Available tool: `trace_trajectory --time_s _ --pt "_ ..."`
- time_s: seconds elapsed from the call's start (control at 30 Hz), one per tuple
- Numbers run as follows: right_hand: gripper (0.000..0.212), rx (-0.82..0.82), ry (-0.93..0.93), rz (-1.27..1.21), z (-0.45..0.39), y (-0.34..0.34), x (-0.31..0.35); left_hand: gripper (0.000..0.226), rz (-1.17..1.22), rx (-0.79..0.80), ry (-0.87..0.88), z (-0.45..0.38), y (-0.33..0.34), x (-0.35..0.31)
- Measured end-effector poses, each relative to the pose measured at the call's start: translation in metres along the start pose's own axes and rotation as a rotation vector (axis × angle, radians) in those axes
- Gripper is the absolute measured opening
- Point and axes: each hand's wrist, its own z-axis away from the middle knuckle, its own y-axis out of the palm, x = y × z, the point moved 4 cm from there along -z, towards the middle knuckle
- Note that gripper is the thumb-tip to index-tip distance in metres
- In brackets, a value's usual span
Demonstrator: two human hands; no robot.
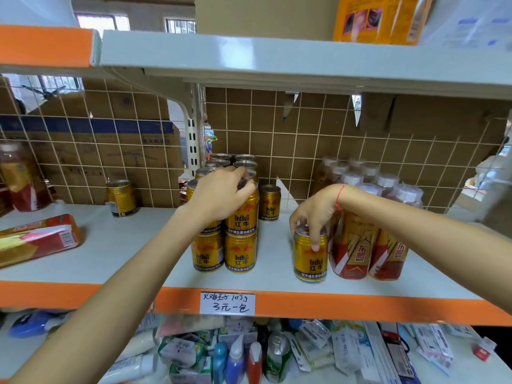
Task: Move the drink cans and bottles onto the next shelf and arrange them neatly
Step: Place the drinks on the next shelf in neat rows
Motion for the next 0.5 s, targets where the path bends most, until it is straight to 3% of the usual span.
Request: trace_trajectory --time_s 0.27,0.5 --pt "0.075 -0.255 0.06 -0.193 -0.03 -0.023 -0.013 0.035 0.001 0.006 -0.009 0.001 0.001 0.002" --pt "0.083 -0.202 0.107 -0.275 -0.038 -0.027 -0.019 0.035 0.001 0.007 -0.009 0.001 0.001 0.002"
